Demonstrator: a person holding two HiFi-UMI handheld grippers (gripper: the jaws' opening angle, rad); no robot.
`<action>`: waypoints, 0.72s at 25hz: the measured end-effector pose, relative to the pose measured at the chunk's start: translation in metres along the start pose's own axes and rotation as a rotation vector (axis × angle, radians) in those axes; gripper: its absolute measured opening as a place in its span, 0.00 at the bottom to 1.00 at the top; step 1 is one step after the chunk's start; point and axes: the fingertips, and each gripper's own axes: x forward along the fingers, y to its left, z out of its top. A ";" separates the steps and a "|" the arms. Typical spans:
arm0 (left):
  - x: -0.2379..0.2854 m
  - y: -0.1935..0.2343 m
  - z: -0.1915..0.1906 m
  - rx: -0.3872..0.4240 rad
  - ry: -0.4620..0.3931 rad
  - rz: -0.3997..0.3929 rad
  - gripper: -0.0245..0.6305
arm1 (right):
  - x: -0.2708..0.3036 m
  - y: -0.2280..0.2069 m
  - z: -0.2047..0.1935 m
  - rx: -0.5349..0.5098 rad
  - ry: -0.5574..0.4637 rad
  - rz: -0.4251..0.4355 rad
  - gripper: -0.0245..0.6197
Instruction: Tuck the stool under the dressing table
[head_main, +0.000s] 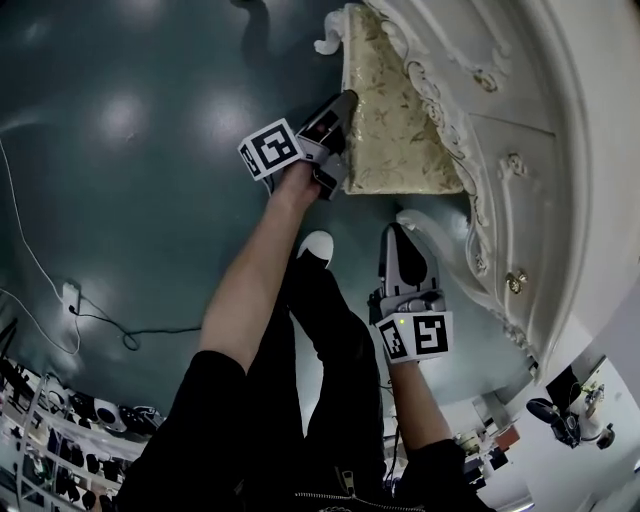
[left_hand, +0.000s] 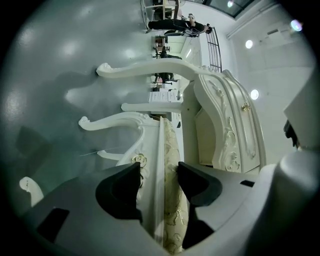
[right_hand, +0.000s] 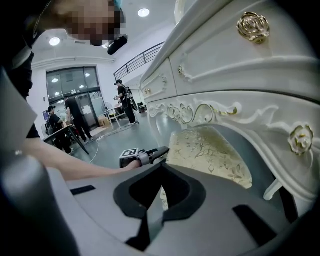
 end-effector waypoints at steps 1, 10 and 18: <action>0.003 0.000 0.001 -0.008 -0.001 -0.011 0.40 | 0.002 0.000 -0.001 -0.003 -0.001 0.000 0.05; 0.032 -0.002 0.005 -0.026 0.044 -0.057 0.37 | 0.022 0.000 0.002 -0.028 -0.044 0.011 0.05; 0.001 0.003 0.017 0.085 0.029 -0.015 0.26 | 0.015 0.021 -0.013 -0.031 -0.031 0.025 0.05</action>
